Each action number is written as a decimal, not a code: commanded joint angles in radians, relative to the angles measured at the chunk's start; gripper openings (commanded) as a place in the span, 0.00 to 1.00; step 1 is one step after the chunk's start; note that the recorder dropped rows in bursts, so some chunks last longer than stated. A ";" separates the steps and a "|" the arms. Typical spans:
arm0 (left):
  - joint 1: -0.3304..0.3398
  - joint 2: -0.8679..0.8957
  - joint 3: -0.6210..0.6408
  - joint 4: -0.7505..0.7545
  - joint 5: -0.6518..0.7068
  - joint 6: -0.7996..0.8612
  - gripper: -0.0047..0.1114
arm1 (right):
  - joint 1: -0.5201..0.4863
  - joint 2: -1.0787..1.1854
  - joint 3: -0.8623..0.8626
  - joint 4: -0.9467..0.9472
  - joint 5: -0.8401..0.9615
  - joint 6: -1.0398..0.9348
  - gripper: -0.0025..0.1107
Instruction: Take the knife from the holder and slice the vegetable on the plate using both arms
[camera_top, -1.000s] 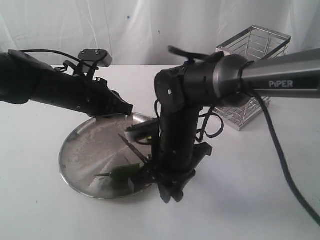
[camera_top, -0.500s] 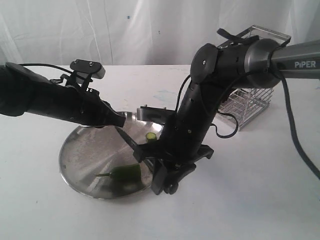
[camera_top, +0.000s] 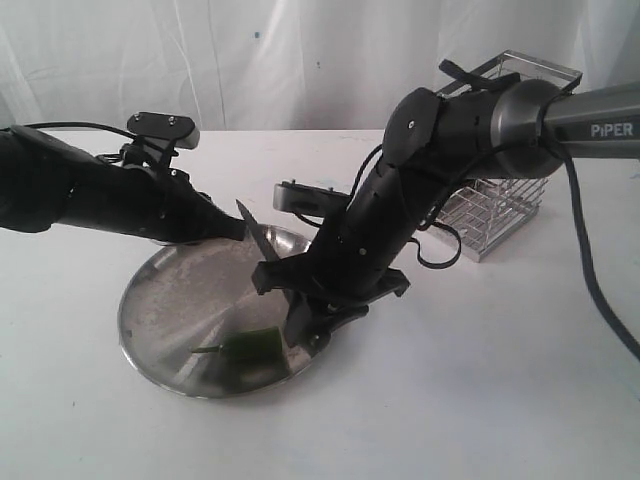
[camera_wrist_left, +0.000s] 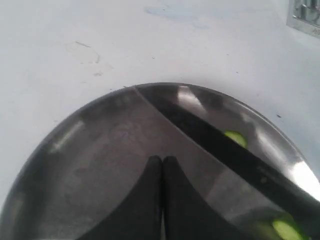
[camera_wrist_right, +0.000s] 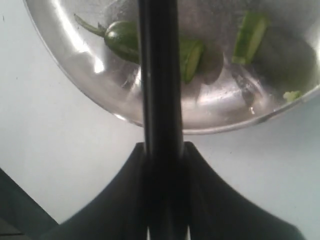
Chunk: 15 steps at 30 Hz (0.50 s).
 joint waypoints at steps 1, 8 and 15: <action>0.000 -0.005 0.006 -0.032 -0.069 -0.020 0.04 | -0.004 0.019 0.002 0.044 -0.066 -0.004 0.02; 0.000 -0.005 0.006 -0.029 -0.098 -0.020 0.04 | -0.004 0.108 -0.017 0.054 -0.060 -0.004 0.04; 0.000 -0.005 0.006 -0.029 -0.099 -0.019 0.04 | -0.004 0.116 -0.057 0.048 0.013 -0.009 0.27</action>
